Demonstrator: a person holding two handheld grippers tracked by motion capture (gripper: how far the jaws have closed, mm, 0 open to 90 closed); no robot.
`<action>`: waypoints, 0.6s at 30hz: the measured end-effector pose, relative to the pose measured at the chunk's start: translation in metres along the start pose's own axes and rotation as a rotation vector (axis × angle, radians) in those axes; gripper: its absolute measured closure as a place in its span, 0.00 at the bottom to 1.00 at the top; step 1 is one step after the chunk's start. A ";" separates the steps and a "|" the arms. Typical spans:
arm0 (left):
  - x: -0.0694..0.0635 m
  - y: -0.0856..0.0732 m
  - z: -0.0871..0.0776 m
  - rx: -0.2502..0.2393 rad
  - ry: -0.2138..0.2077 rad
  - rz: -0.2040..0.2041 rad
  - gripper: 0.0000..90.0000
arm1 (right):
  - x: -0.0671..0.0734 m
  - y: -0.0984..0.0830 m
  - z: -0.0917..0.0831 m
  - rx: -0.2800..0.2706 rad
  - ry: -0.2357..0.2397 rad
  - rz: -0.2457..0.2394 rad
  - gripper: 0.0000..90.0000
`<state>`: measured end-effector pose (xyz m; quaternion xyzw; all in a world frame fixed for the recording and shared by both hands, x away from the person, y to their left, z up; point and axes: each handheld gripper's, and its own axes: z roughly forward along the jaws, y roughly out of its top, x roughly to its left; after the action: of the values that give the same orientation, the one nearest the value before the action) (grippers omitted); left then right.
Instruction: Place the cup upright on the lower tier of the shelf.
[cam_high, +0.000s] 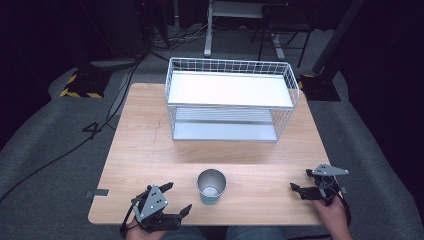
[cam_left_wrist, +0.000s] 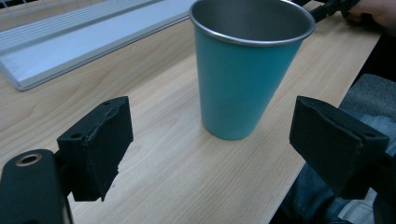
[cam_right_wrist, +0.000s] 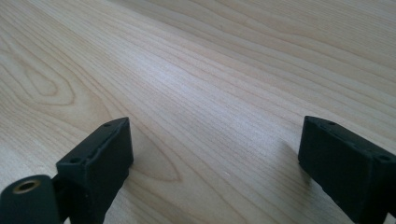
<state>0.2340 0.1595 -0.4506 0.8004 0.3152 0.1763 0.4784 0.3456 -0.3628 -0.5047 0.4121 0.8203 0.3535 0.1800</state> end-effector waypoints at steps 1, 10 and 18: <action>0.000 0.000 0.000 0.000 0.000 0.000 0.16 | 0.000 0.000 0.000 0.000 0.000 0.000 0.12; -0.011 0.002 0.021 0.005 -0.068 0.023 0.15 | 0.000 0.000 0.000 0.000 0.000 -0.001 0.12; -0.010 0.001 0.041 0.018 -0.070 0.022 0.15 | 0.000 0.000 0.000 0.000 0.000 0.000 0.12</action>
<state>0.2512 0.1255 -0.4693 0.8137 0.2911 0.1507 0.4800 0.3456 -0.3628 -0.5047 0.4121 0.8203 0.3535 0.1799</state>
